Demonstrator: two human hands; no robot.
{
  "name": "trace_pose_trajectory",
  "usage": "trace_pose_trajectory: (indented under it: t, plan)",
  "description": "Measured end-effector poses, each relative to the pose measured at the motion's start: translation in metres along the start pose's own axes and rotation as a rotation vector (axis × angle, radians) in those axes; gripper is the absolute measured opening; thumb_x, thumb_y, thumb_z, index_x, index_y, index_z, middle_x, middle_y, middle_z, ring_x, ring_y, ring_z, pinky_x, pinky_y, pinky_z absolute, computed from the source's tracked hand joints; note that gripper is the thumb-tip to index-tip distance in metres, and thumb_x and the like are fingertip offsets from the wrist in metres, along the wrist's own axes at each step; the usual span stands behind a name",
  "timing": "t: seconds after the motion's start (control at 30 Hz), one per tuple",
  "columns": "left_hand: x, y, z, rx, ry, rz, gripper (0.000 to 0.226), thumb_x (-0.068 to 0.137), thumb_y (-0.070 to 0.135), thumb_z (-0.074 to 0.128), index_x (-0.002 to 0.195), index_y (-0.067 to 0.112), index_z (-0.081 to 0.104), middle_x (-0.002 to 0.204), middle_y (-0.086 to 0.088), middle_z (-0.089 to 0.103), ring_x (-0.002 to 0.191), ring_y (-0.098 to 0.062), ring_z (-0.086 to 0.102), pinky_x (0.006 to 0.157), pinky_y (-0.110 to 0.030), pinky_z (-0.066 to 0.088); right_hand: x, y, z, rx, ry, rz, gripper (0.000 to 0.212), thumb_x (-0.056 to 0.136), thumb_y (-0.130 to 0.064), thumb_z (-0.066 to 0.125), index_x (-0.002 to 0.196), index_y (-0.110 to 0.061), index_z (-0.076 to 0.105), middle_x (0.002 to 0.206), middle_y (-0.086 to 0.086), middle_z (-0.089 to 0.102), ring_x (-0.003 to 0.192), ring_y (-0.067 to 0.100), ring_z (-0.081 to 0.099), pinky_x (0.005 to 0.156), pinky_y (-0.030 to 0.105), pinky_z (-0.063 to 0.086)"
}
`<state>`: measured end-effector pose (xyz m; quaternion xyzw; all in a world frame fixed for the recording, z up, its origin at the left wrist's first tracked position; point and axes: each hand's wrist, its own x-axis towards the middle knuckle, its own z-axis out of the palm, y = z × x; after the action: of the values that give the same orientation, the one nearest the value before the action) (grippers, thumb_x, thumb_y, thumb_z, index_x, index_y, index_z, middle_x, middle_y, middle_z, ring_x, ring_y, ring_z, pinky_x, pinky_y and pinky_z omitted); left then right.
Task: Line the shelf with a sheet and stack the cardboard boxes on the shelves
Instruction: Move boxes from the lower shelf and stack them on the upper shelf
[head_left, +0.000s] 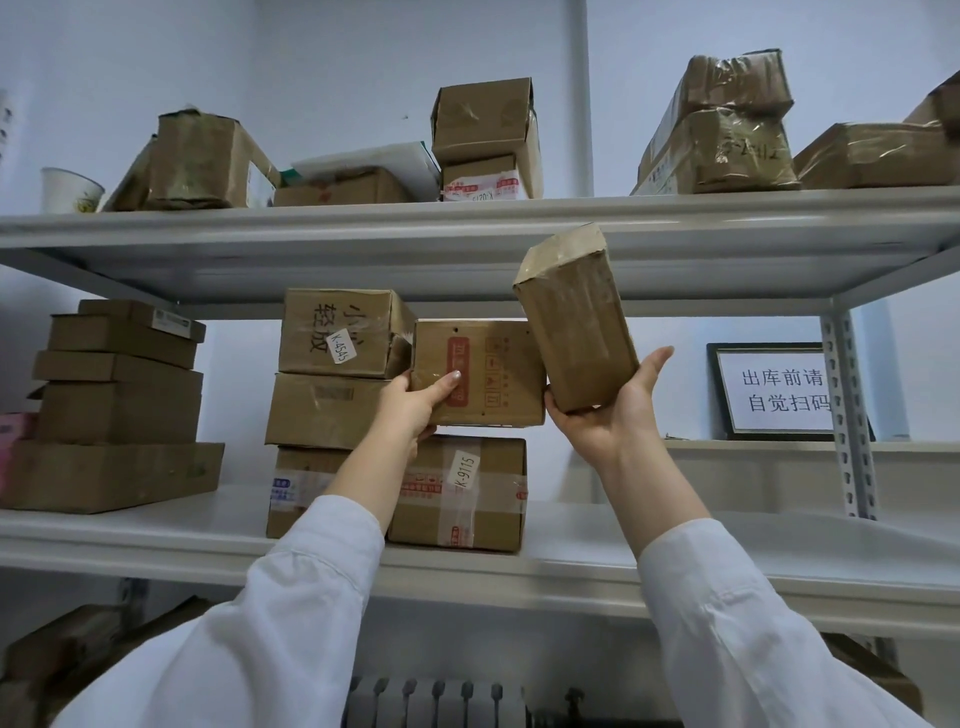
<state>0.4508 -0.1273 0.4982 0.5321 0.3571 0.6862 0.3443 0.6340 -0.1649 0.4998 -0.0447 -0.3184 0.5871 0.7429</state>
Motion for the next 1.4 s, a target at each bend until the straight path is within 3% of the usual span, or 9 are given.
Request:
trace_pose_trajectory:
  t: [0.3, 0.53, 0.63, 0.73, 0.8, 1.07, 1.17, 1.27, 1.4]
  plan:
    - [0.023, -0.015, -0.002, 0.195, 0.004, 0.058, 0.074, 0.078, 0.044, 0.070, 0.137, 0.009, 0.042, 0.126, -0.009, 0.059, 0.113, -0.027, 0.057, 0.095, -0.044, 0.050, 0.016, -0.003, 0.006, -0.064, 0.038, 0.020, 0.084, 0.072, -0.081, 0.044, 0.132, -0.022, 0.047, 0.121, 0.007, 0.059, 0.109, 0.030, 0.058, 0.087, 0.044, 0.051]
    - [0.030, -0.019, -0.014, 0.655, 0.116, 0.187, 0.078, 0.074, 0.071, 0.054, 0.131, 0.017, 0.051, 0.120, -0.003, 0.062, 0.110, -0.026, 0.058, 0.087, -0.040, 0.050, 0.023, 0.000, 0.008, -0.076, 0.039, 0.024, 0.082, 0.074, -0.079, 0.044, 0.130, -0.021, 0.048, 0.117, 0.008, 0.062, 0.104, 0.030, 0.060, 0.087, 0.044, 0.053]
    - [0.033, -0.022, -0.019, 0.706, 0.162, 0.216, 0.063, 0.074, 0.071, 0.054, 0.101, 0.014, 0.061, 0.096, -0.002, 0.065, 0.090, -0.023, 0.061, 0.067, -0.031, 0.049, 0.025, 0.003, 0.006, -0.075, 0.042, 0.029, 0.079, 0.074, -0.078, 0.045, 0.127, -0.020, 0.048, 0.118, 0.008, 0.061, 0.106, 0.031, 0.060, 0.096, 0.045, 0.050]
    - [0.030, -0.023, -0.020, 0.751, 0.202, 0.188, 0.057, 0.077, 0.067, 0.055, 0.065, 0.012, 0.047, 0.067, -0.002, 0.053, 0.064, -0.018, 0.052, 0.050, -0.027, 0.037, 0.027, 0.006, 0.005, -0.069, 0.045, 0.038, 0.081, 0.073, -0.079, 0.046, 0.127, -0.019, 0.047, 0.119, 0.008, 0.060, 0.108, 0.031, 0.059, 0.098, 0.045, 0.048]
    - [0.028, -0.025, -0.021, 0.759, 0.212, 0.179, 0.058, 0.077, 0.065, 0.056, 0.059, 0.012, 0.042, 0.060, -0.002, 0.048, 0.057, -0.015, 0.047, 0.048, -0.025, 0.032, 0.027, 0.008, 0.005, -0.066, 0.049, 0.036, 0.081, 0.073, -0.078, 0.046, 0.127, -0.019, 0.047, 0.119, 0.008, 0.060, 0.107, 0.030, 0.059, 0.097, 0.045, 0.049]
    - [0.019, -0.027, -0.025, 0.811, 0.157, 0.161, 0.064, 0.079, 0.072, 0.044, 0.065, 0.009, 0.047, 0.073, -0.008, 0.059, 0.075, -0.022, 0.058, 0.050, -0.026, 0.038, 0.022, 0.011, 0.008, -0.063, 0.069, 0.029, 0.079, 0.074, -0.078, 0.046, 0.125, -0.018, 0.047, 0.114, 0.009, 0.061, 0.104, 0.031, 0.060, 0.096, 0.045, 0.050]
    - [0.020, -0.030, -0.025, 0.788, 0.140, 0.162, 0.065, 0.079, 0.073, 0.043, 0.072, 0.009, 0.051, 0.082, -0.010, 0.065, 0.082, -0.025, 0.064, 0.060, -0.031, 0.049, 0.022, 0.011, 0.010, -0.078, 0.081, 0.018, 0.082, 0.072, -0.080, 0.046, 0.128, -0.020, 0.047, 0.117, 0.008, 0.061, 0.104, 0.030, 0.061, 0.090, 0.043, 0.052]
    - [0.020, -0.031, -0.025, 0.700, 0.113, 0.152, 0.060, 0.078, 0.071, 0.048, 0.070, 0.011, 0.047, 0.087, -0.013, 0.067, 0.076, -0.027, 0.068, 0.070, -0.040, 0.057, 0.024, 0.010, 0.012, -0.108, 0.110, 0.000, 0.087, 0.068, -0.082, 0.048, 0.131, -0.022, 0.046, 0.122, 0.006, 0.060, 0.107, 0.028, 0.060, 0.084, 0.041, 0.054]
    - [0.022, -0.027, -0.024, 0.634, 0.098, 0.119, 0.057, 0.080, 0.061, 0.056, 0.085, 0.004, 0.055, 0.093, -0.015, 0.067, 0.068, -0.026, 0.070, 0.071, -0.040, 0.058, 0.022, 0.006, 0.014, -0.175, 0.146, -0.044, 0.081, 0.070, -0.082, 0.044, 0.126, -0.022, 0.044, 0.122, 0.004, 0.057, 0.106, 0.027, 0.057, 0.087, 0.041, 0.052]
